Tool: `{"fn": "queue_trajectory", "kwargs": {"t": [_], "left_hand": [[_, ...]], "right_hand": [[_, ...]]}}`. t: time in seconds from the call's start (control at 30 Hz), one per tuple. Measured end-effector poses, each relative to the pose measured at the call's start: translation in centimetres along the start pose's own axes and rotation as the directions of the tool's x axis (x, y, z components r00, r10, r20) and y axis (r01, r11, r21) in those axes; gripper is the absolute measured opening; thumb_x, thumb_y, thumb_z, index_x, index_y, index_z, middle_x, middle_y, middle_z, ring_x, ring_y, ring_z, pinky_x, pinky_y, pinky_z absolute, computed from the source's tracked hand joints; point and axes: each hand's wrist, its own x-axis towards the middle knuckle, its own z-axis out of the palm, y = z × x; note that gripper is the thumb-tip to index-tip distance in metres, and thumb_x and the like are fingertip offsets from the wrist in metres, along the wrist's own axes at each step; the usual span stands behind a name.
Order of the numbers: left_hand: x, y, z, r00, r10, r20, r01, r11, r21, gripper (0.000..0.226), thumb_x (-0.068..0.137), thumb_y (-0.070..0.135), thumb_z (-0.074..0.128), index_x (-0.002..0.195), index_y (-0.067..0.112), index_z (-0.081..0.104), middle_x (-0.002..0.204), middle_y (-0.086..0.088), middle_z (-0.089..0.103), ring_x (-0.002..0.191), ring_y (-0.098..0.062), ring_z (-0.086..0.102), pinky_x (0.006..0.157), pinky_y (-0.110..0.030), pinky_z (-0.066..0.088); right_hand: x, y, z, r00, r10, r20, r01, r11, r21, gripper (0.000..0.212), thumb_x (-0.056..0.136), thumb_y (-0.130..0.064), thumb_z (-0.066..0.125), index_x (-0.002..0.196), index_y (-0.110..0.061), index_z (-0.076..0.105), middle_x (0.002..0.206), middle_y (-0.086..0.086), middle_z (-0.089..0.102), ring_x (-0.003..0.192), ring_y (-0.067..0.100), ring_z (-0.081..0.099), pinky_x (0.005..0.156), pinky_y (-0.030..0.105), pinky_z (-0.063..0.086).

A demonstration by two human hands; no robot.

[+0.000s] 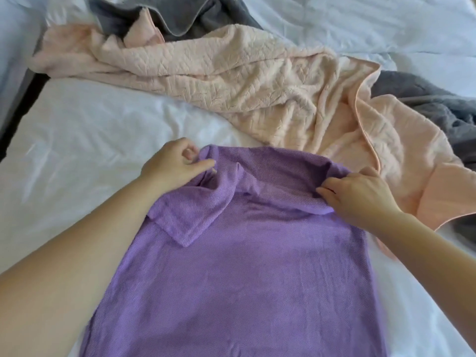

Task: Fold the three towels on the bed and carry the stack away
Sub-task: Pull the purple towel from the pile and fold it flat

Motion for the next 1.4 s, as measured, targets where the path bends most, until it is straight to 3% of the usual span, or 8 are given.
{"fn": "queue_trajectory", "kwargs": {"t": [0.1,0.27,0.53,0.83,0.97,1.07,1.27,1.4], "left_hand": [[0.3,0.4,1.7,0.980,0.157,0.119,-0.190,0.916,0.355,0.045,0.079,0.060,0.059,0.121,0.043,0.056,0.115,0.004,0.039,0.108,-0.016,0.043,0.087,-0.035,0.042],[1.0,0.7,1.9,0.958,0.208,0.197,-0.286,0.749,0.598,0.031,0.082,0.052,0.056,0.099,0.027,0.063,0.114,-0.001,0.037,0.103,-0.023,0.043,0.084,-0.035,0.039],[1.9,-3.2,-3.8,0.987,0.129,-0.096,-0.090,0.938,0.334,0.022,0.081,-0.004,0.050,0.090,0.015,0.057,0.096,-0.009,0.052,0.083,-0.032,0.055,0.068,-0.038,0.044],[2.7,-4.9,-5.6,0.973,0.188,-0.133,-0.132,0.929,0.345,0.025,0.074,-0.004,0.051,0.072,0.021,0.051,0.085,0.003,0.047,0.072,-0.025,0.048,0.056,-0.029,0.029],[3.5,-5.8,-6.5,0.925,-0.178,-0.336,0.229,0.966,0.120,0.022,0.078,-0.005,0.047,0.075,0.016,0.052,0.082,-0.005,0.054,0.074,-0.029,0.050,0.061,-0.031,0.037],[3.4,-5.6,-6.0,0.839,-0.545,-0.012,0.484,0.755,-0.443,0.016,0.091,0.000,0.051,0.080,0.010,0.058,0.084,-0.009,0.060,0.067,-0.022,0.058,0.046,-0.025,0.052],[3.2,-5.2,-5.7,0.885,-0.448,0.129,0.342,0.435,-0.833,0.034,0.087,-0.009,0.039,0.093,0.012,0.065,0.093,-0.009,0.063,0.082,-0.017,0.062,0.066,-0.020,0.053],[3.4,-5.7,-5.0,0.956,-0.290,-0.051,0.229,0.840,-0.492,0.019,0.085,0.011,0.057,0.099,0.016,0.070,0.103,0.001,0.061,0.096,-0.014,0.058,0.077,-0.018,0.045]], "right_hand": [[0.6,0.2,0.2,0.999,-0.037,0.008,0.037,0.999,-0.002,0.042,0.095,-0.055,0.031,0.099,-0.037,0.068,0.093,-0.013,0.069,0.099,0.014,0.060,0.093,0.030,0.027],[1.7,1.0,0.3,0.989,-0.084,0.119,0.089,0.995,-0.038,0.045,0.085,-0.068,0.031,0.116,-0.048,0.057,0.116,-0.019,0.057,0.110,0.009,0.050,0.093,0.031,0.025],[3.3,1.5,-0.1,0.959,-0.088,0.271,0.112,0.991,-0.076,0.056,0.071,-0.066,0.056,0.124,-0.051,0.045,0.131,-0.019,0.039,0.119,0.011,0.041,0.092,0.031,0.028],[5.4,-0.3,-0.5,0.985,0.052,0.164,-0.028,0.989,-0.147,0.030,0.083,-0.038,0.047,0.112,-0.038,0.057,0.119,-0.013,0.054,0.109,0.013,0.055,0.090,0.035,0.031],[6.2,-0.8,-0.4,0.970,0.162,0.181,-0.136,0.979,-0.150,0.031,0.086,-0.035,0.044,0.113,-0.033,0.059,0.125,-0.006,0.054,0.113,0.018,0.055,0.092,0.037,0.032],[6.6,-1.4,-0.4,0.968,0.188,0.168,-0.161,0.974,-0.160,0.031,0.087,-0.038,0.043,0.112,-0.029,0.060,0.124,-0.002,0.056,0.113,0.022,0.054,0.093,0.037,0.033],[6.0,-0.9,-0.5,0.978,0.168,0.125,-0.149,0.978,-0.144,0.032,0.081,-0.030,0.058,0.113,-0.029,0.059,0.123,0.003,0.050,0.116,0.026,0.046,0.094,0.038,0.034],[6.0,0.2,-0.9,0.929,0.321,0.182,-0.313,0.947,-0.071,0.056,0.075,-0.034,0.067,0.125,-0.019,0.048,0.124,0.014,0.044,0.115,0.036,0.045,0.095,0.041,0.034]]}}
